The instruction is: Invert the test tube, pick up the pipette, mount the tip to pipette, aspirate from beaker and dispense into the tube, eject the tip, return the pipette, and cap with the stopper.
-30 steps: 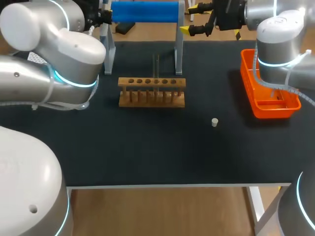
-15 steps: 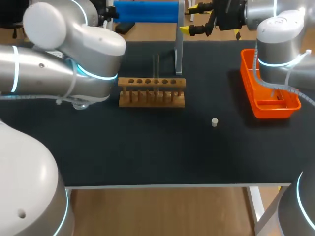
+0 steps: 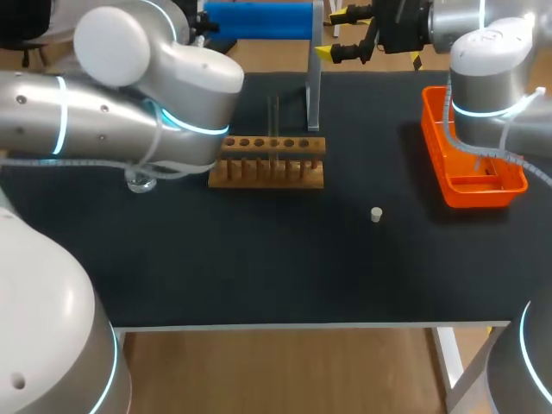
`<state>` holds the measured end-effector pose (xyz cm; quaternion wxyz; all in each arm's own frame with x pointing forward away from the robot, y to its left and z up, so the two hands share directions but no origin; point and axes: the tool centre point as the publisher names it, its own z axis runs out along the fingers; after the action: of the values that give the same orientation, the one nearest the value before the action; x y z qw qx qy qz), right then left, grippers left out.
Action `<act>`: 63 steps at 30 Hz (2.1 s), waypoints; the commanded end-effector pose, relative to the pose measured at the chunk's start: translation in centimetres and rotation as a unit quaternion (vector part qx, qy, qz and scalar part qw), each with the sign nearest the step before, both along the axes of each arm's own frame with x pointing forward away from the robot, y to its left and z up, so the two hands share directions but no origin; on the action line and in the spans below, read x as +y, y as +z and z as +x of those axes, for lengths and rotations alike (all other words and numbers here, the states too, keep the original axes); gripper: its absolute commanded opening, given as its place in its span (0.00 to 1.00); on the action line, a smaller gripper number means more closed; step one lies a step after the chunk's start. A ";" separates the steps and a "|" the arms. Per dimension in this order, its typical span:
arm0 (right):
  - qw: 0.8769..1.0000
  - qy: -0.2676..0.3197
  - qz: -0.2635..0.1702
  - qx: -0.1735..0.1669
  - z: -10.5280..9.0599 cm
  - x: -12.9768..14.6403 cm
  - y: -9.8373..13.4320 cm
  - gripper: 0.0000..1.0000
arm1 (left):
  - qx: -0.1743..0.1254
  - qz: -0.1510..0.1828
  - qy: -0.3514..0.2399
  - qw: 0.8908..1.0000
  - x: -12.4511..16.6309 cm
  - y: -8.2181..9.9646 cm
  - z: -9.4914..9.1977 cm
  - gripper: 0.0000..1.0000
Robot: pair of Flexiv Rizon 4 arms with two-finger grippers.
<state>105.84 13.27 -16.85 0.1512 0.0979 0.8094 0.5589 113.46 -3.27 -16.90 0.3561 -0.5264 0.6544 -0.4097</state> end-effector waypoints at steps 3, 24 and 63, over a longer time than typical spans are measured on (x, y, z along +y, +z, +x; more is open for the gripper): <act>1.000 0.001 -0.001 0.001 0.1 -0.1 0.0 1.00 | 0.003 0.007 0.021 1.000 -0.5 -0.2 1.6 0.00; 1.000 0.001 -0.001 0.001 0.1 -0.1 0.0 1.00 | 0.030 0.014 0.040 0.999 -0.5 -1.6 3.5 0.00; 1.000 0.001 -0.001 0.001 0.1 -0.1 0.0 1.00 | 0.064 0.005 0.042 0.997 -1.3 -4.1 3.7 0.00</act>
<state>105.84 13.27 -16.85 0.1512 0.0979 0.8094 0.5589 116.98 -4.41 -20.86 0.3364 -0.5745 0.6548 -0.3578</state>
